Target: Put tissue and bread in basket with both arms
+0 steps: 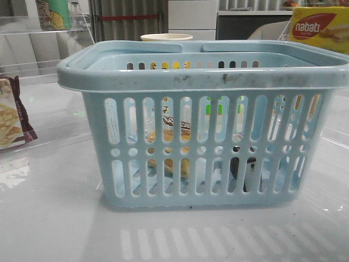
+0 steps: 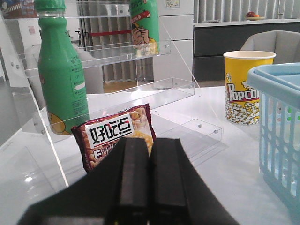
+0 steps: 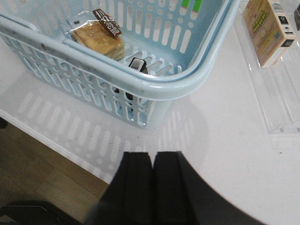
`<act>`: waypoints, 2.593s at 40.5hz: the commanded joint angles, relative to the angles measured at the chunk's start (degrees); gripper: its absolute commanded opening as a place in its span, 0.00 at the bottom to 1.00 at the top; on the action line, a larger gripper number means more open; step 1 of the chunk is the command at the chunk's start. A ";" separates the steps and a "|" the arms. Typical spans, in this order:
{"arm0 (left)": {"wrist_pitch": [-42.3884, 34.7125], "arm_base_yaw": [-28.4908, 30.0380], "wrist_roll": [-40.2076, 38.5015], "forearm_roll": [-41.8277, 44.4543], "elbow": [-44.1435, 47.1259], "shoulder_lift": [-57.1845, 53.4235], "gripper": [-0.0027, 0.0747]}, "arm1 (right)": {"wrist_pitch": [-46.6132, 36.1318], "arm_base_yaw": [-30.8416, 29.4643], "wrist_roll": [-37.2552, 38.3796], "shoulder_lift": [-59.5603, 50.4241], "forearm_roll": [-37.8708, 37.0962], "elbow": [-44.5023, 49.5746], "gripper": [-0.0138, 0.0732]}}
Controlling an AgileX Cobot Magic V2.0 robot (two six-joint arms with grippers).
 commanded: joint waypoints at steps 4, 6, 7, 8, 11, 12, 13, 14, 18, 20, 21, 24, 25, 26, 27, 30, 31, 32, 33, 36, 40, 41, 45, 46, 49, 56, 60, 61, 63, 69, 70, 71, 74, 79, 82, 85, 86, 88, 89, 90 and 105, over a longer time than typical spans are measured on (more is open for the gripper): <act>-5.26 0.07 0.00 0.00 -0.07 -1.10 0.16 | -11.19 -6.53 -0.76 -5.41 -2.07 4.68 0.24; -5.26 0.07 0.00 0.00 -0.07 -1.10 0.16 | -15.80 -9.64 -0.76 -8.06 -2.07 7.96 0.24; -5.26 0.07 0.00 0.00 -0.07 -1.10 0.16 | -18.70 -10.73 -0.76 -9.77 -2.07 9.46 0.24; -5.26 0.07 0.00 0.00 -0.07 -1.10 0.16 | -20.86 -12.16 -0.76 -11.56 -2.02 11.51 0.24; -5.26 0.07 0.00 0.00 -0.07 -1.10 0.16 | -27.56 -15.92 -0.70 -16.27 -1.96 17.28 0.24; -5.26 0.07 0.00 0.00 -0.07 -1.10 0.16 | -29.54 -17.80 -0.70 -18.59 -1.80 19.38 0.24; -5.26 0.07 0.00 0.00 -0.07 -1.10 0.16 | -31.54 -19.18 -0.70 -20.34 -1.75 21.42 0.24; -5.26 0.07 0.00 0.00 -0.07 -1.10 0.16 | -32.56 -20.40 -0.70 -21.59 -1.75 23.42 0.24; -5.26 0.07 0.00 0.00 -0.07 -1.10 0.16 | -35.04 -23.78 -0.70 -26.83 -1.75 29.66 0.24; -5.26 0.07 0.00 0.00 -0.07 -1.10 0.16 | -35.04 -24.92 -0.70 -28.52 -1.75 32.42 0.24; -5.26 0.07 0.00 0.00 -0.07 -1.10 0.16 | -35.04 -25.52 -0.70 -29.47 -1.75 33.55 0.24; -5.26 0.07 0.00 0.00 -0.07 -1.10 0.16 | -35.58 -26.35 -0.70 -31.53 -1.69 37.00 0.24; -5.26 0.07 0.00 0.00 -0.07 -1.10 0.16 | -36.14 -26.48 -0.70 -32.20 -1.58 37.83 0.24; -5.26 0.07 0.00 0.00 -0.07 -1.10 0.16 | -36.67 -26.61 -0.70 -32.71 -1.41 38.86 0.24; -5.26 0.07 0.00 0.00 -0.07 -1.10 0.16 | -37.61 -26.68 -0.70 -33.11 -1.05 39.83 0.24; -5.26 0.07 0.00 0.00 -0.07 -1.10 0.16 | -42.42 -26.87 -0.70 -33.51 -0.99 42.27 0.24; -5.26 0.07 0.00 0.00 -0.07 -1.10 0.16 | -43.99 -26.87 -0.70 -33.51 -0.99 42.94 0.24; -5.26 0.07 0.00 0.00 -0.07 -1.10 0.16 | -43.54 -26.87 -0.70 -33.51 -0.92 42.80 0.24; -5.26 0.07 0.00 0.00 -0.07 -0.99 0.16 | -44.01 -26.87 -0.70 -33.51 -0.92 42.67 0.24; -5.26 0.07 0.00 0.00 -0.07 -0.99 0.16 | -46.68 -26.87 -0.70 -33.51 -0.92 42.73 0.24; -5.26 0.07 0.00 0.00 -0.07 -0.99 0.16 | -48.69 -26.87 -0.70 -33.51 -0.92 42.73 0.24; -5.26 0.07 0.00 0.00 -0.07 -0.99 0.16 | -49.06 -26.87 -0.70 -33.51 -0.92 42.73 0.24; -5.26 0.07 0.00 0.00 -0.07 -0.99 0.16 | -49.65 -26.87 -0.70 -33.51 -0.74 42.73 0.24; -5.26 0.07 0.00 0.00 -0.07 -0.99 0.16 | -50.23 -26.87 -0.70 -33.51 -0.61 42.73 0.24; -5.26 0.07 0.00 0.00 -0.07 -0.99 0.16 | -51.17 -26.87 -0.70 -33.51 -0.17 42.73 0.24; -5.26 0.07 0.00 0.00 -0.07 -0.99 0.16 | -51.81 -26.99 -0.70 -33.51 2.13 42.73 0.24; -5.26 0.07 0.00 0.00 -0.07 -0.99 0.16 | -51.81 -27.56 -0.75 -33.51 2.60 42.73 0.24; -5.26 0.07 0.00 0.00 -0.07 -0.99 0.16 | -51.81 -27.83 -0.86 -33.51 2.79 42.73 0.24; -5.26 0.07 0.00 0.00 -0.07 -0.99 0.16 | -51.81 -28.44 -1.03 -33.51 3.55 42.73 0.24; -5.26 0.07 0.00 0.00 -0.07 -0.99 0.16 | -52.15 -28.88 -4.83 -33.51 6.88 42.73 0.24; -5.26 0.07 0.00 0.00 -0.07 -0.99 0.16 | -52.31 -28.88 -5.46 -33.51 7.43 42.73 0.24; -5.26 0.07 0.00 0.00 -0.07 -0.99 0.16 | -52.41 -28.88 -6.15 -33.51 7.91 42.73 0.24; -5.26 0.07 0.00 0.00 -0.07 -0.99 0.16 | -53.11 -28.88 -7.36 -33.51 8.77 42.73 0.24; -5.26 0.07 0.00 0.00 -0.07 -0.99 0.16 | -54.55 -28.88 -7.36 -33.51 8.77 42.73 0.24; -5.26 0.07 0.00 0.00 -0.07 -0.99 0.16 | -55.07 -28.88 -7.36 -33.51 8.77 42.73 0.24; -5.26 0.07 0.00 0.00 -0.07 -0.99 0.16 | -55.15 -28.88 -7.28 -33.51 8.77 42.73 0.24; -5.26 0.07 0.00 0.00 -0.07 -0.99 0.16 | -55.15 -28.88 -7.22 -33.51 8.77 42.73 0.24; -5.26 0.07 0.00 0.00 -0.07 -0.99 0.16 | -55.15 -28.88 -7.15 -33.51 8.77 42.73 0.24; -5.26 0.07 0.00 0.00 -0.07 -0.99 0.16 | -55.15 -28.88 -7.10 -33.51 8.77 42.73 0.24; -5.26 0.07 0.00 0.00 -0.07 -0.99 0.16 | -55.15 -28.88 -6.96 -33.51 8.77 42.73 0.24; -5.26 0.07 0.00 0.00 -0.07 -0.99 0.16 | -55.15 -28.88 -4.65 -33.51 7.26 42.73 0.24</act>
